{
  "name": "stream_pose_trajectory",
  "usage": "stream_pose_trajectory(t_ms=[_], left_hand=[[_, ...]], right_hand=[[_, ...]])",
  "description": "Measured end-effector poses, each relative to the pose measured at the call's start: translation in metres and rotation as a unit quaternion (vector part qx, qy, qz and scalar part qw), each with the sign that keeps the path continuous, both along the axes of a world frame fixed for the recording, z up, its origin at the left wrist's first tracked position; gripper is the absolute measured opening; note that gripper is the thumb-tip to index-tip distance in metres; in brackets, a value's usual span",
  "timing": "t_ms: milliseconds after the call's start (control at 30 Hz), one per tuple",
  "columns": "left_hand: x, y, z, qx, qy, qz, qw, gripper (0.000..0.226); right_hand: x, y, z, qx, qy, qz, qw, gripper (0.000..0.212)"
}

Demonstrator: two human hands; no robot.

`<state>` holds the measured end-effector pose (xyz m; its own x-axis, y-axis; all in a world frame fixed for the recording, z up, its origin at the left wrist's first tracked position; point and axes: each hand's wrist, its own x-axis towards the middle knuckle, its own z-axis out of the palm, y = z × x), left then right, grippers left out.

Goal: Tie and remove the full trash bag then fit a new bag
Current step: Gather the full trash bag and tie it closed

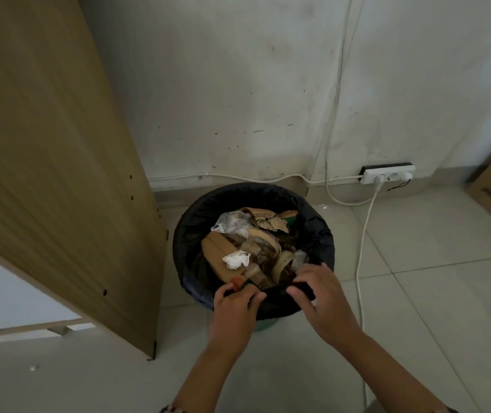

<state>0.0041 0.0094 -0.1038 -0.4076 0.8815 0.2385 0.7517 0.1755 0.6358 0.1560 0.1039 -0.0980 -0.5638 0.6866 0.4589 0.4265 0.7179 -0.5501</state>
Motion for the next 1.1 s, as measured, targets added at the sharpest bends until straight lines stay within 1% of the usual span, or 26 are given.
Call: stream_pose_trajectory(t_ms=[33,67,100,133,167,200,267,300,367,400,467,533,600,667,733,800,867,933,1000,1033,1100], left_hand=[[0.001,0.0,0.002,-0.017,-0.029,0.012,0.999,0.06],[0.002,0.001,0.005,-0.021,-0.047,0.025,0.998,0.061],[0.004,0.003,0.007,-0.022,-0.056,0.039,0.997,0.055],[0.005,0.004,0.009,-0.026,-0.062,0.054,0.996,0.044],[0.006,0.005,0.009,-0.034,-0.075,0.065,0.994,0.034],[0.006,0.006,0.01,-0.046,-0.096,0.071,0.992,0.028],[0.003,0.004,0.011,-0.058,-0.139,0.056,0.987,0.028],[0.001,0.002,0.013,-0.066,-0.149,0.031,0.986,0.032],[-0.001,-0.002,0.019,-0.118,-0.128,-0.021,0.985,0.038],[-0.002,-0.003,0.021,-0.137,-0.105,-0.034,0.984,0.039],[-0.005,-0.003,0.019,-0.125,-0.088,-0.038,0.987,0.028],[-0.005,-0.003,0.02,-0.103,-0.094,-0.036,0.99,0.024],[-0.006,0.0,0.018,-0.089,-0.097,-0.038,0.991,0.027],[-0.007,0.002,0.017,-0.074,-0.101,-0.03,0.992,0.028],[-0.005,0.002,0.021,-0.052,-0.104,-0.034,0.993,0.032],[-0.003,0.002,0.027,-0.04,-0.109,-0.031,0.993,0.039],[-0.002,0.003,0.023,-0.028,-0.132,-0.023,0.991,0.036],[-0.002,0.002,0.02,-0.035,-0.169,-0.014,0.985,0.032],[-0.001,-0.001,0.02,-0.067,-0.192,-0.016,0.979,0.025],[-0.001,-0.002,0.021,-0.108,-0.177,-0.027,0.978,0.023],[0.001,-0.006,0.024,-0.175,-0.121,-0.041,0.976,0.052]], right_hand=[[0.004,-0.001,-0.002,0.015,-0.02,-0.018,1.0,0.048],[0.008,-0.001,-0.005,0.03,-0.041,-0.033,0.998,0.053],[0.011,-0.001,-0.007,0.044,-0.057,-0.04,0.997,0.055],[0.013,0.001,-0.009,0.061,-0.063,-0.035,0.996,0.054],[0.013,0.002,-0.009,0.074,-0.062,-0.023,0.995,0.05],[0.011,0.004,-0.008,0.079,-0.059,-0.011,0.995,0.044],[0.005,0.005,0.001,0.038,-0.046,-0.016,0.998,0.032],[0.002,0.005,0.007,-0.009,-0.027,-0.03,0.999,0.032],[-0.001,0.005,0.017,-0.096,0.024,-0.059,0.993,0.039],[-0.002,0.004,0.02,-0.117,0.036,-0.067,0.99,0.043],[-0.002,-0.001,0.024,-0.141,0.035,-0.067,0.987,0.045],[-0.001,-0.006,0.028,-0.178,0.048,-0.069,0.98,0.039],[0.0,-0.01,0.032,-0.195,0.084,-0.108,0.971,0.031],[0.001,-0.009,0.034,-0.213,0.115,-0.181,0.953,0.026],[0.0,-0.006,0.039,-0.238,0.11,-0.245,0.933,0.031],[-0.003,-0.001,0.043,-0.27,0.077,-0.274,0.92,0.041],[-0.004,0.004,0.041,-0.318,0.034,-0.293,0.901,0.052],[-0.003,0.01,0.036,-0.386,0.027,-0.299,0.872,0.055],[-0.003,0.015,0.033,-0.399,0.038,-0.294,0.868,0.04],[-0.004,0.018,0.034,-0.392,0.043,-0.299,0.869,0.03],[-0.003,0.022,0.038,-0.376,0.033,-0.308,0.873,0.017]])
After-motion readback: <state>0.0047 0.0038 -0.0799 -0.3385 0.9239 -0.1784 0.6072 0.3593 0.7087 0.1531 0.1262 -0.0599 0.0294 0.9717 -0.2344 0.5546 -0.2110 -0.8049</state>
